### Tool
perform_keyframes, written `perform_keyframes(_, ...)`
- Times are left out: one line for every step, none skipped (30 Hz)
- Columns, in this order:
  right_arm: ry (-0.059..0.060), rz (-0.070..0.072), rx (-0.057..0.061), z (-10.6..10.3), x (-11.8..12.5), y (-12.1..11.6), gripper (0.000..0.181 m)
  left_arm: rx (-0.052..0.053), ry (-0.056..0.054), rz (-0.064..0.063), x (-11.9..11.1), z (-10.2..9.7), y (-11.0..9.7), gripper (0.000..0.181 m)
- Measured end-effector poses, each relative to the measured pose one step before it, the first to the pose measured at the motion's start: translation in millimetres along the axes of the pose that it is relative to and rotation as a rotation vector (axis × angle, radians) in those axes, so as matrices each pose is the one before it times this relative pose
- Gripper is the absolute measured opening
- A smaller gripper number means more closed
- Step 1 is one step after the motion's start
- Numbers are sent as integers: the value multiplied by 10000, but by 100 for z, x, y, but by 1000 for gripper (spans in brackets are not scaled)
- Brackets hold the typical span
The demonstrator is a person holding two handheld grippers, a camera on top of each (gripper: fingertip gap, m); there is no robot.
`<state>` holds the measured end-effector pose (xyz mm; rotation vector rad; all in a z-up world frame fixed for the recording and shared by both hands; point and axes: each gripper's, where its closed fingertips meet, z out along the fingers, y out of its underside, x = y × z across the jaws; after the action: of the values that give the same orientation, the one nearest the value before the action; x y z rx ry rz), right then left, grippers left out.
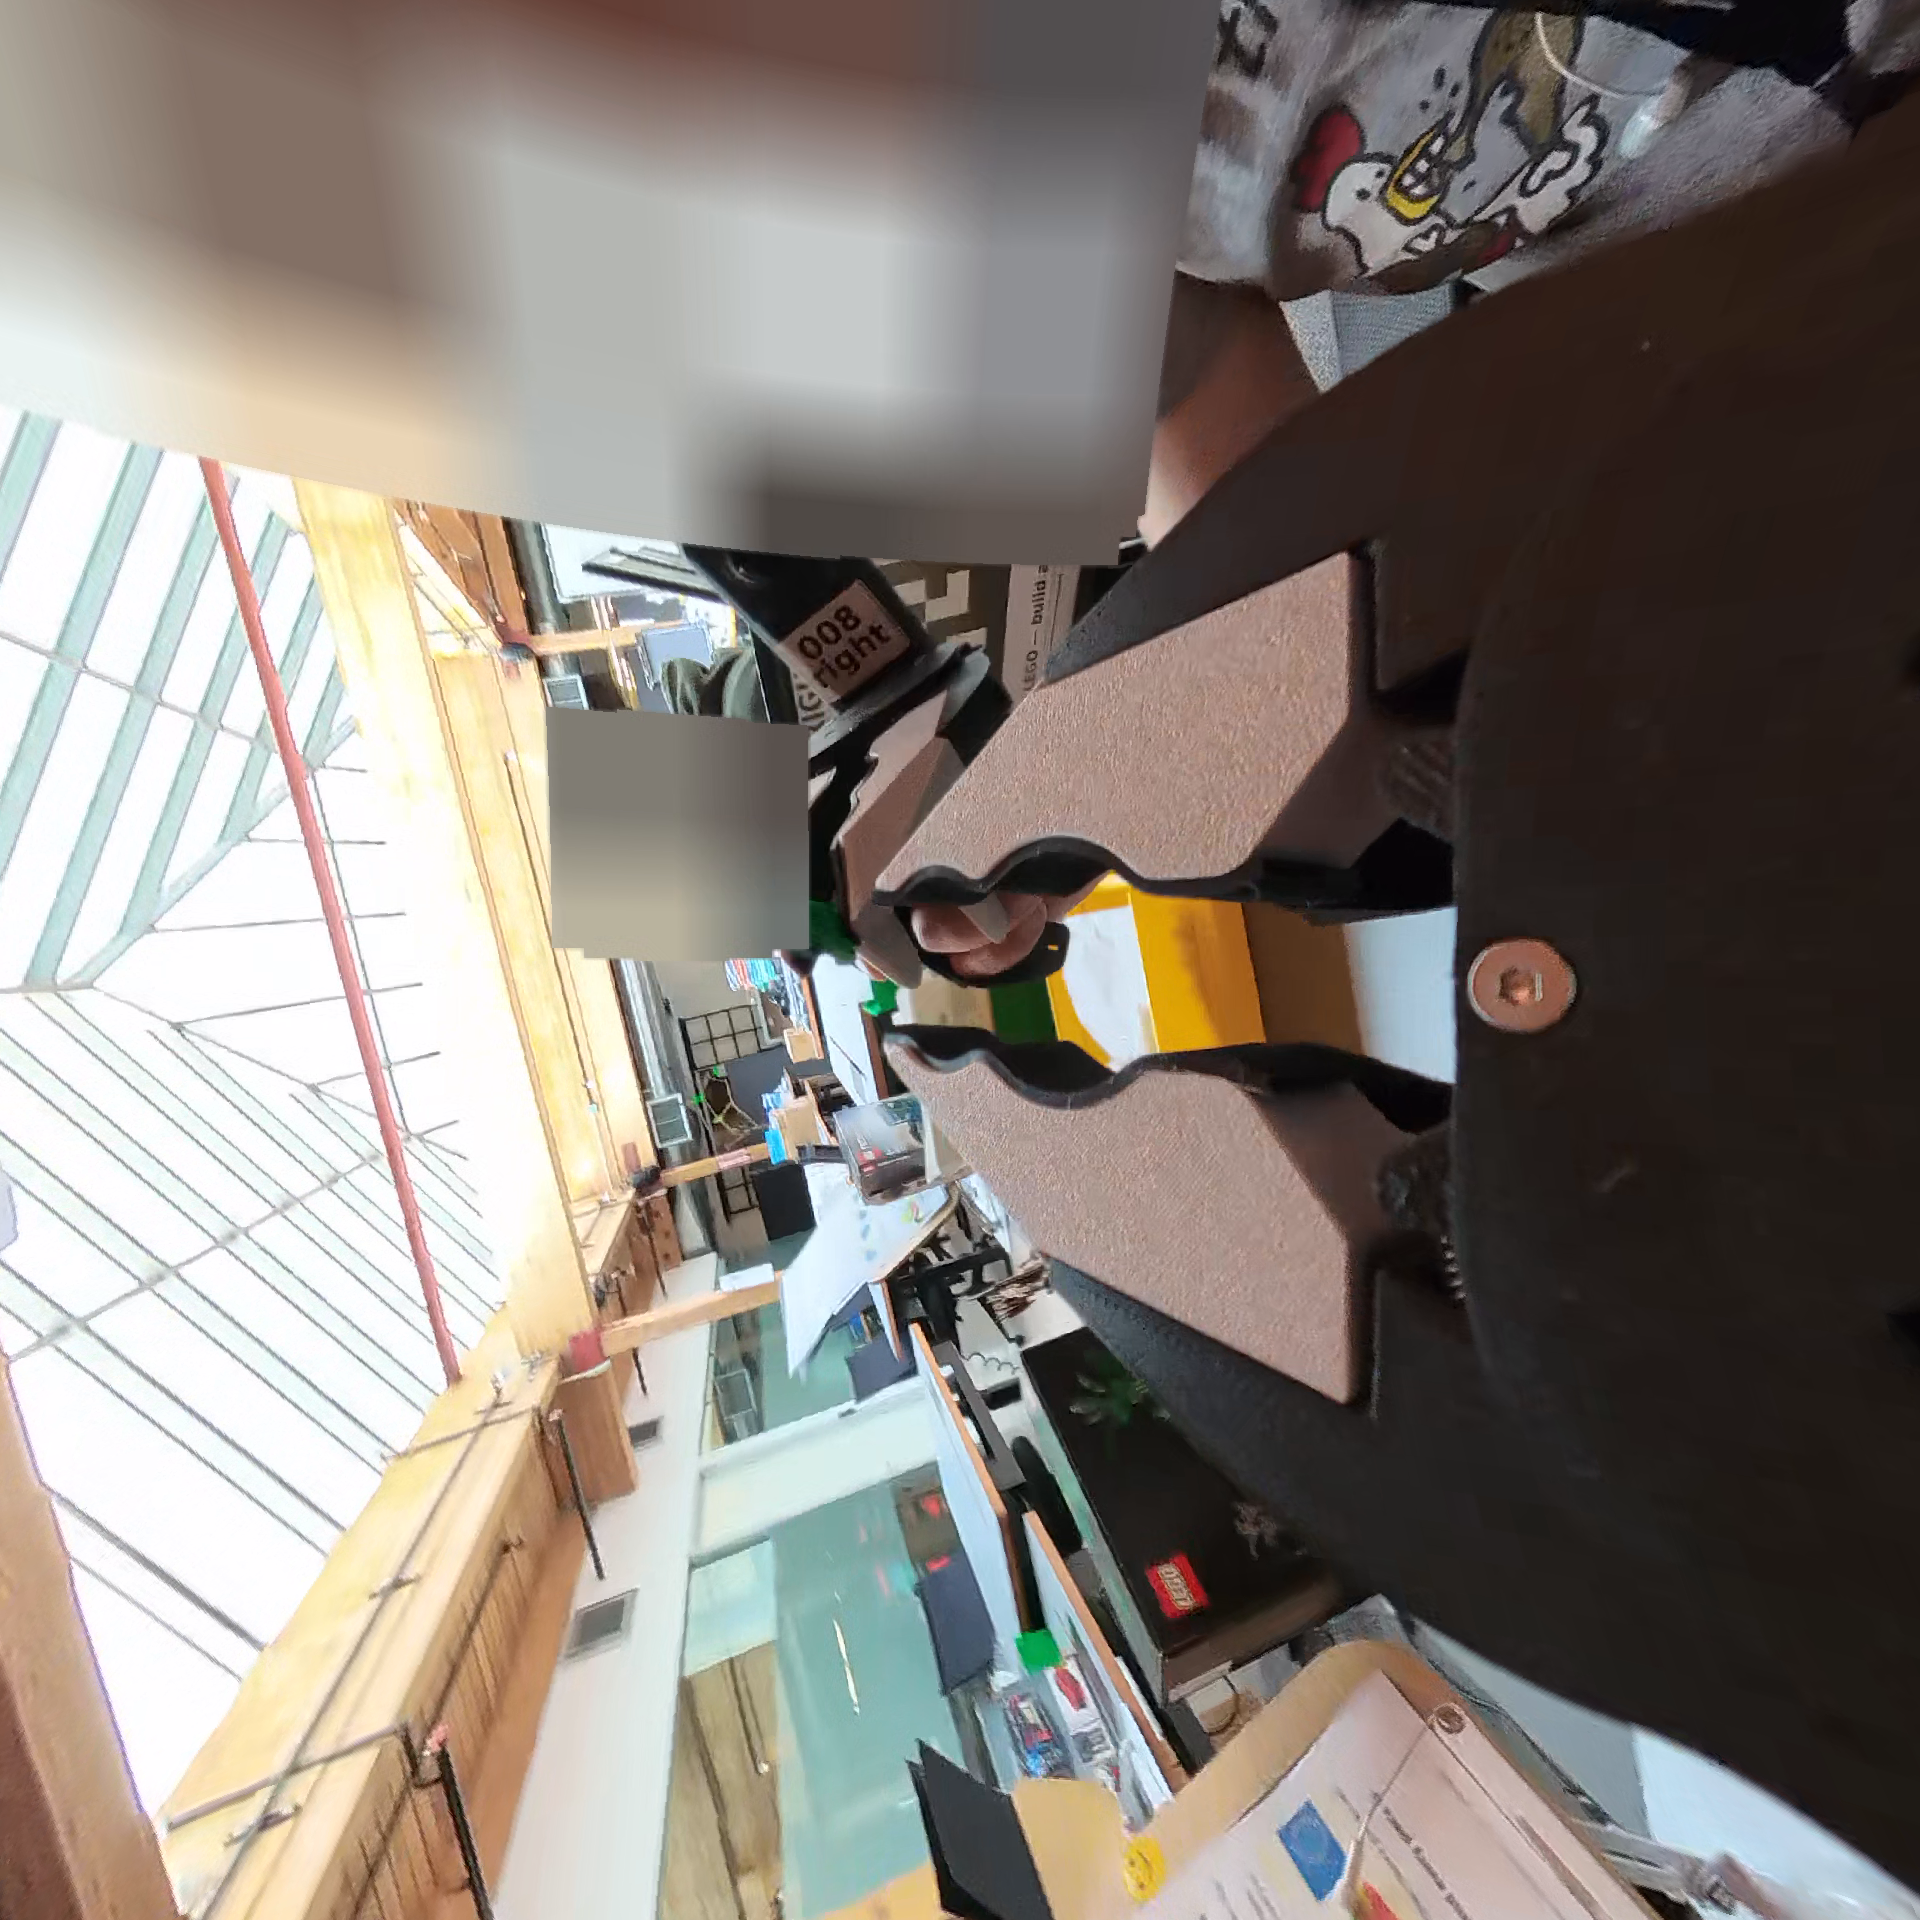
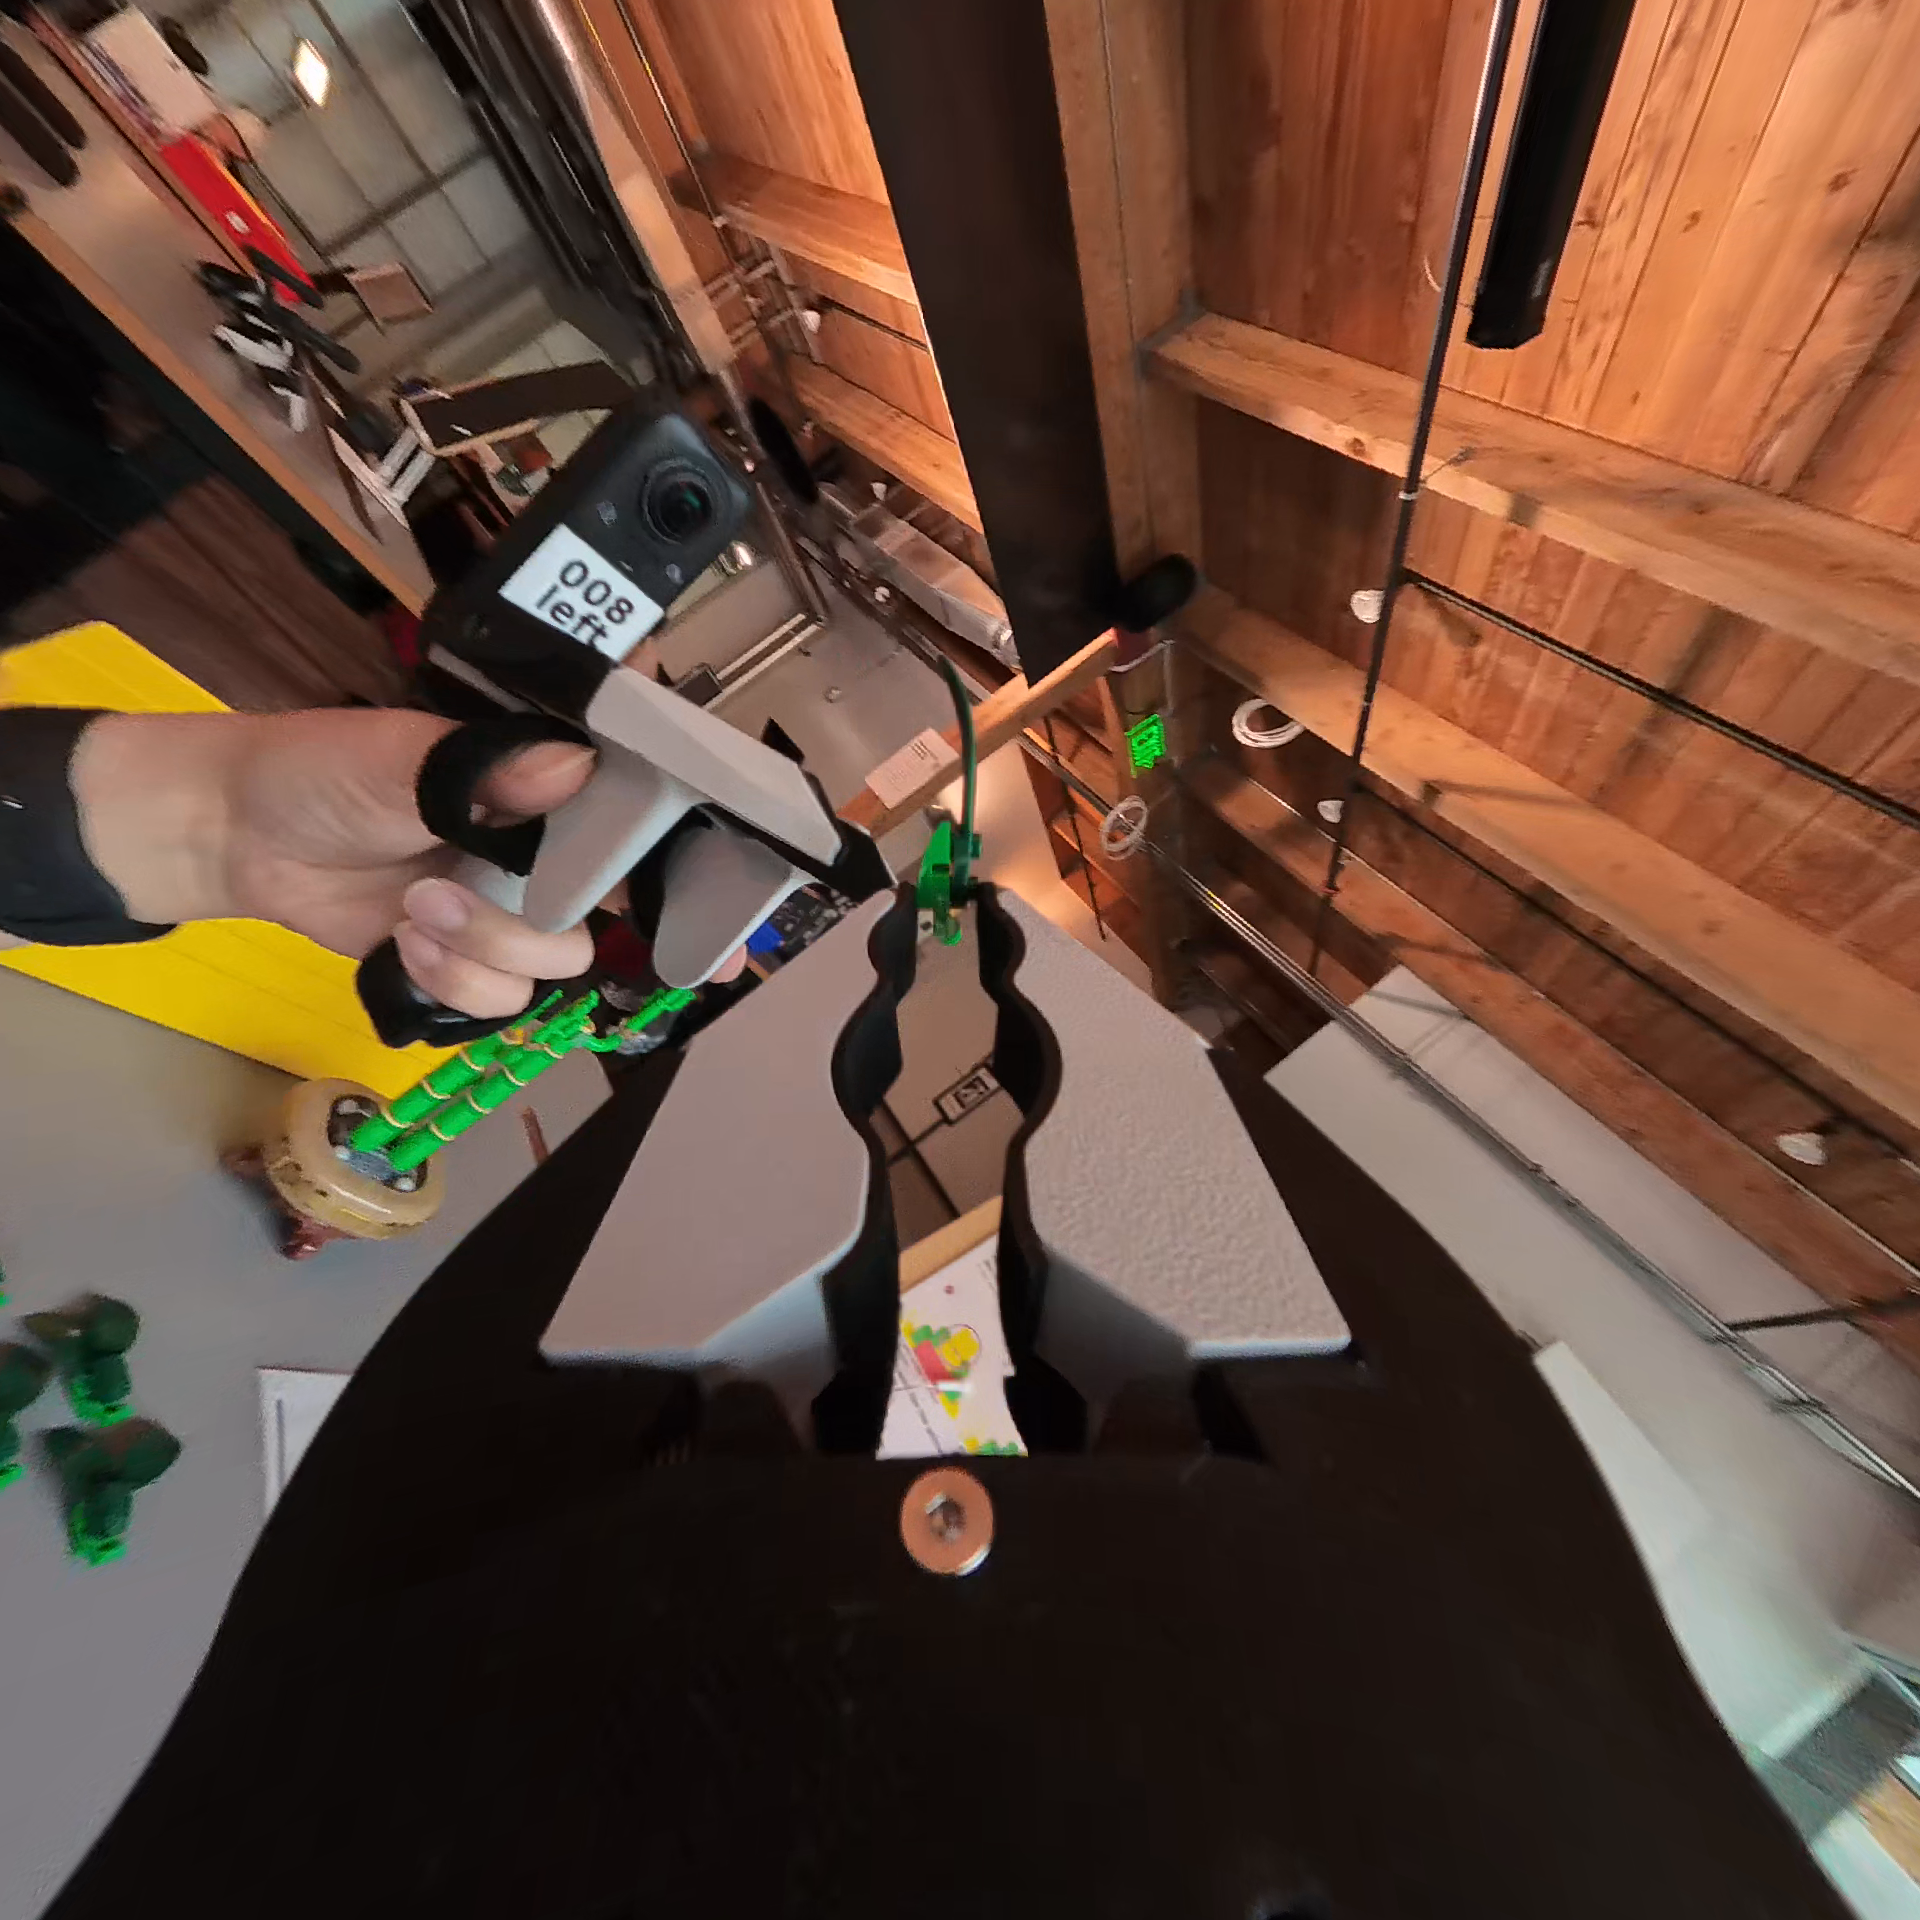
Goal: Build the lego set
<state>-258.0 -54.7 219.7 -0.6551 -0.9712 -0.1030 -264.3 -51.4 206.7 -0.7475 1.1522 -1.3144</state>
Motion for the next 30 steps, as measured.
perform_keyframes(124,-160,-158,131,51,343,9,-104,-58,-177,41,362,182,20)
perform_keyframes(111,-207,-188,131,19,407,9,-57,-53,-171,15,352,137,19)
perform_keyframes(49,-250,-157,132,-100,368,9,89,-63,-64,1,284,-42,18)
perform_keyframes(-7,-231,-128,127,-180,322,9,176,-122,22,-80,166,-156,17)
perform_keyframes(76,-179,-115,115,-59,291,9,91,-242,38,-323,101,-56,17)
perform_keyframes(-15,-142,-117,130,-162,268,9,-29,-319,80,-484,54,108,14)
perform_keyframes(-53,-91,-111,146,-197,226,9,-77,-306,189,-449,-10,146,9)
perform_keyframes(26,-106,-120,98,-58,255,9,-100,-203,287,-272,-22,167,7)
perform_keyframes(3,-144,-91,92,-78,209,9,-140,-160,282,-177,-35,164,7)
perform_keyframes(-5,-119,-58,54,-71,157,9,-148,-124,259,-107,-24,142,6)
perform_keyframes(-15,-46,22,7,-49,35,9,-121,-79,243,-16,-23,78,6)
perform_keyframes(-36,51,56,9,-40,-29,9,-91,-61,224,18,-43,18,6)
perform_keyframes(-42,113,10,26,-5,11,10,-67,-78,182,-5,-9,-7,6)
perform_keyframes(-20,83,-21,31,26,31,10,-43,-75,135,-8,17,4,6)
perform_keyframes(15,-40,-11,5,10,-5,11,-43,-30,88,43,36,22,6)
perform_keyframes(105,-152,17,-9,76,-44,14,-90,5,65,73,77,133,6)
perform_keyframes(141,-220,-16,2,94,11,18,-136,-3,78,64,109,222,6)
perform_keyframes(60,-242,-72,31,-24,77,19,-110,-20,113,37,107,212,6)
perform_keyframes(-63,-215,-39,33,-205,31,18,-14,-42,144,14,68,77,6)
perform_keyframes(-81,-172,-2,-2,-240,-10,14,39,2,145,90,58,16,6)
perform_keyframes(98,-125,1,-27,51,-8,13,25,33,108,116,55,30,6)
perform_keyframes(55,-146,-22,-19,32,27,12,16,-1,34,5,27,25,6)
perform_keyframes(33,-139,-53,-8,4,65,12,-10,23,-75,-8,19,47,6)
perform_keyframes(41,-120,-45,-7,-12,42,12,-31,55,-183,-12,13,59,6)
perform_keyframes(38,-67,-15,15,-31,0,12,-20,68,-212,-28,-5,41,6)
perform_keyframes(1,8,-37,48,-49,48,12,-16,38,-163,-64,-39,29,6)
perform_keyframes(-37,52,-78,97,-67,133,12,-50,-26,-97,-129,-24,94,6)
perform_keyframes(-31,13,-93,94,-96,209,12,-102,-75,-56,-161,5,162,6)
perform_keyframes(-49,3,-85,32,-106,235,11,-126,-83,-17,-128,35,183,6)
perform_keyframes(-106,70,-5,-8,-108,143,11,-121,-44,25,-57,17,155,6)
